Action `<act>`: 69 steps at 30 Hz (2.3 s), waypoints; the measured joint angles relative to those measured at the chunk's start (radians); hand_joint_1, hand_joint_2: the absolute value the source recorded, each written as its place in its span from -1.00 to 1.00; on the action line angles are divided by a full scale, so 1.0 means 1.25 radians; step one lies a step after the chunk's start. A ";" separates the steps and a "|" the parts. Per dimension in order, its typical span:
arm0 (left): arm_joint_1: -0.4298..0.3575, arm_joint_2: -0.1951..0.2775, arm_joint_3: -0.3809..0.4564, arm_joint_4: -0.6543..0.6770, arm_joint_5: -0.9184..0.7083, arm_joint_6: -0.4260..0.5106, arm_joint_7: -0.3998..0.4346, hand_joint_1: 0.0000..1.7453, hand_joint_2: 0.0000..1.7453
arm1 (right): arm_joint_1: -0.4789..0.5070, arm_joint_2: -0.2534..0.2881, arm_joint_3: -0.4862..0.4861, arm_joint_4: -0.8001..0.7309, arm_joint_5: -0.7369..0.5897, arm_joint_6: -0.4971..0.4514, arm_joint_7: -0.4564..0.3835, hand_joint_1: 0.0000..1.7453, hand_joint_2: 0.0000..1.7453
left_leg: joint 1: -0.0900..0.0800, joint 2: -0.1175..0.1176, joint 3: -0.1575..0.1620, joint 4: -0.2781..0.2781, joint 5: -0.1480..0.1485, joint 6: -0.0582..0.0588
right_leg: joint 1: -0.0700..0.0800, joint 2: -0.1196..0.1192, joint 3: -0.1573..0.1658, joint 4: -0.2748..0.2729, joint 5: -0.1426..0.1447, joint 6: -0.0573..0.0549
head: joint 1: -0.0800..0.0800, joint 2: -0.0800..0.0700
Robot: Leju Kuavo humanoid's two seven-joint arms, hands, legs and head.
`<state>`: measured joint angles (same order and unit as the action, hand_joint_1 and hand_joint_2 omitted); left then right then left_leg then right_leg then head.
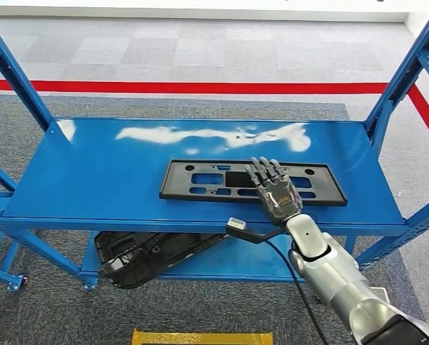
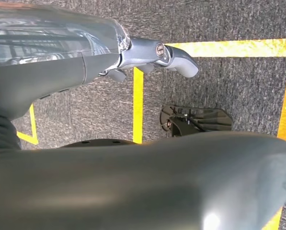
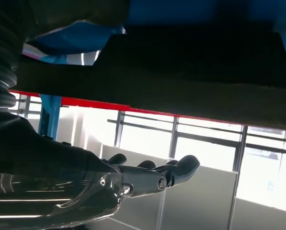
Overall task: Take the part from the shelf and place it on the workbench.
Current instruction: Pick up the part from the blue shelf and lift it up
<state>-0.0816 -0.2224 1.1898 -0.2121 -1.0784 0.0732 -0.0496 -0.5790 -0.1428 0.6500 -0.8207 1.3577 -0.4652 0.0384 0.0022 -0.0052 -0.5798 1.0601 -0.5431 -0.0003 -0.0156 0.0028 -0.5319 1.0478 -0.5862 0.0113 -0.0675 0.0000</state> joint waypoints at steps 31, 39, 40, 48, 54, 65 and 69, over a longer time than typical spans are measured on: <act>0.001 0.000 0.000 0.000 0.003 -0.001 -0.009 -1.00 -1.00 | -0.007 0.003 -0.003 0.033 0.004 0.006 -0.008 1.00 1.00 | 0.000 0.000 0.000 0.000 0.000 0.000 | 0.000 0.000 0.000 0.000 0.000 0.000 | 0.000 0.000; 0.001 0.000 0.000 0.000 0.005 0.001 -0.016 -1.00 -1.00 | 0.013 -0.002 -0.021 -0.016 -0.016 -0.011 -0.021 1.00 1.00 | 0.000 0.000 0.000 0.000 0.000 0.000 | 0.000 0.000 0.000 0.000 0.000 0.000 | 0.000 0.000; 0.001 0.000 0.001 0.000 0.008 -0.001 -0.020 -1.00 -1.00 | 0.020 -0.006 -0.025 -0.035 -0.030 -0.011 -0.028 1.00 1.00 | 0.000 0.000 0.000 0.000 0.000 0.000 | 0.000 0.000 0.000 0.000 0.000 0.000 | 0.000 0.000; 0.002 0.000 0.003 0.000 0.022 -0.027 -0.076 -1.00 -1.00 | 0.096 -0.045 -0.069 -0.250 -0.183 0.011 -0.090 1.00 1.00 | 0.000 0.000 0.000 0.000 0.000 0.000 | 0.000 0.000 -0.001 0.000 0.000 0.000 | 0.000 0.000; 0.008 0.000 0.008 0.000 0.031 -0.067 -0.152 -1.00 1.00 | 0.188 -0.094 -0.120 -0.472 -0.402 0.064 -0.162 1.00 1.00 | 0.000 0.000 -0.001 0.000 0.000 0.000 | 0.000 0.000 -0.001 0.000 0.000 0.000 | 0.000 0.000; 0.011 0.000 0.013 0.000 0.026 -0.077 -0.231 -1.00 1.00 | 0.319 -0.146 -0.206 -0.763 -0.734 0.192 -0.285 1.00 1.00 | 0.000 0.000 -0.002 0.000 0.000 0.000 | 0.000 0.000 -0.002 0.000 0.000 0.000 | 0.000 0.000; 0.012 0.000 0.007 0.000 0.002 -0.061 -0.269 -1.00 1.00 | 0.358 -0.147 -0.219 -0.845 -0.836 0.250 -0.312 1.00 1.00 | 0.000 0.000 -0.002 0.000 0.000 0.000 | 0.000 0.000 -0.002 0.000 0.000 0.000 | 0.000 0.000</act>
<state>-0.0670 -0.2226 1.1983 -0.2121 -1.0755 -0.0029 -0.3855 -0.1315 -0.3260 0.3765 -1.8763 0.3123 -0.1530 -0.3517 0.0019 -0.0054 -0.5817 1.0600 -0.5436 -0.0001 -0.0157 0.0024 -0.5344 1.0475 -0.5865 0.0116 -0.0675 0.0000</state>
